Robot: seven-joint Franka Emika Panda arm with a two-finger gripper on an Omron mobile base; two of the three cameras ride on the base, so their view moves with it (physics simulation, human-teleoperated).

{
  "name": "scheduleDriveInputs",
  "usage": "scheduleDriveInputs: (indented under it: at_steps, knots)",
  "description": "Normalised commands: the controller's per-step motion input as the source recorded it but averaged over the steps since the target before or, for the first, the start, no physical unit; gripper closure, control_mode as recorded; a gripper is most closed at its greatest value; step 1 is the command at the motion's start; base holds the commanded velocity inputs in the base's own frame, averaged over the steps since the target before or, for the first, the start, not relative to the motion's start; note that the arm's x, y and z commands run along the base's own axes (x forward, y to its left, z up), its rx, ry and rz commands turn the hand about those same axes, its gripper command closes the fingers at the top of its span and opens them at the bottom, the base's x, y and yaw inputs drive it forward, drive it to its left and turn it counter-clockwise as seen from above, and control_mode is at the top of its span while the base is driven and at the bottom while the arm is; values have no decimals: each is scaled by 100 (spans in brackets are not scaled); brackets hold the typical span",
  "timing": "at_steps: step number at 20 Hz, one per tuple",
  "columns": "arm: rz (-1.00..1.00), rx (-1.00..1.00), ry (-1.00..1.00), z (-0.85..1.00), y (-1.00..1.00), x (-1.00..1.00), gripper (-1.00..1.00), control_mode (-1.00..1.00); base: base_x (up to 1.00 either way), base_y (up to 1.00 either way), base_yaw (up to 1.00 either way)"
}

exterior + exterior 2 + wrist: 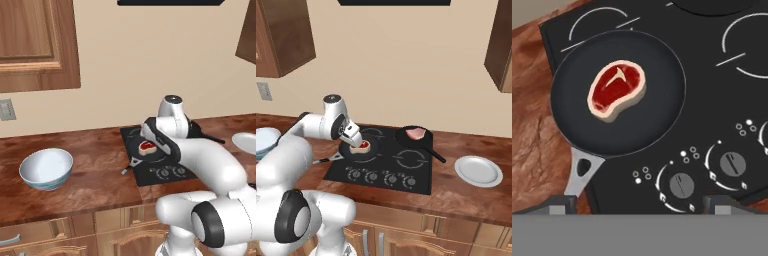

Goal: Place one of the steaks on the plate and the other in the bowl. Then place the bowl in the fridge.

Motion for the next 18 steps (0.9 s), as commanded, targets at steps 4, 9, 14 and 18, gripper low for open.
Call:
scheduleDriveInputs:
  at_steps: [4, 9, 14, 18]
  knots:
    - [0, 0, 0, -19, 10, 27, -100, -100, 0, 0, 0]
    - [0, 0, 0, -17, 5, 19, -100, -100, 0, 0, 0]
    - [0, 0, 0, -22, 4, 19, -100, -100, 0, 0, 0]
    - [0, 0, 1, -27, 6, 22, -100, -100, 0, 0, 0]
